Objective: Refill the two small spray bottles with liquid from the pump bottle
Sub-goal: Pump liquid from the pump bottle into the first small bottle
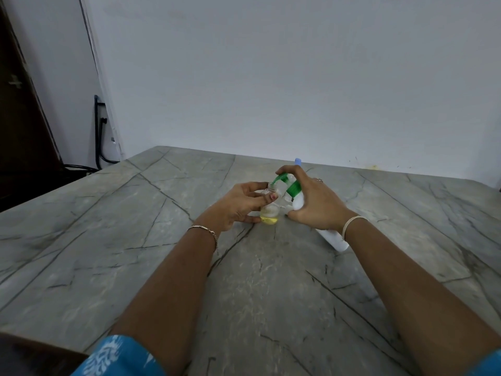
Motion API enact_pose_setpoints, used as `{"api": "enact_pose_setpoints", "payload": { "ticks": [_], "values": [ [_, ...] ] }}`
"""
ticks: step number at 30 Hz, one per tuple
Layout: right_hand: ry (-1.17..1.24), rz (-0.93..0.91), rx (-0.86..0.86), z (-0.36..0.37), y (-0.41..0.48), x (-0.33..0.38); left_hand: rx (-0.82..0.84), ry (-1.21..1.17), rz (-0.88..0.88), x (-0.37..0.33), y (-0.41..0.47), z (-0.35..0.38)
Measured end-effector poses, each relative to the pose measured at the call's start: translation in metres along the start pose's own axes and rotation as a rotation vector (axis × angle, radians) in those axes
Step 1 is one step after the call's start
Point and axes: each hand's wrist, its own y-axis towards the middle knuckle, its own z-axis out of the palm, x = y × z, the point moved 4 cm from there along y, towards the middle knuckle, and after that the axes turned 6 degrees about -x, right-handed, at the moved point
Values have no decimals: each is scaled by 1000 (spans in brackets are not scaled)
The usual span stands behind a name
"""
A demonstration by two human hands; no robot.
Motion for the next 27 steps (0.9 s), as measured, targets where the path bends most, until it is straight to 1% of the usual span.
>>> {"api": "enact_pose_setpoints", "payload": {
  "ticks": [5,15,22,27],
  "values": [
    [6,-16,-47,-1,1,4,-6,13,6,-1,0,0],
    [-17,-33,-7,0,-2,1,-5,4,9,-1,-1,1],
    [4,0,-36,-2,-1,3,6,9,6,1,0,1],
    [-17,-3,-21,-2,-2,4,-3,-13,4,2,2,0]
  ]
}}
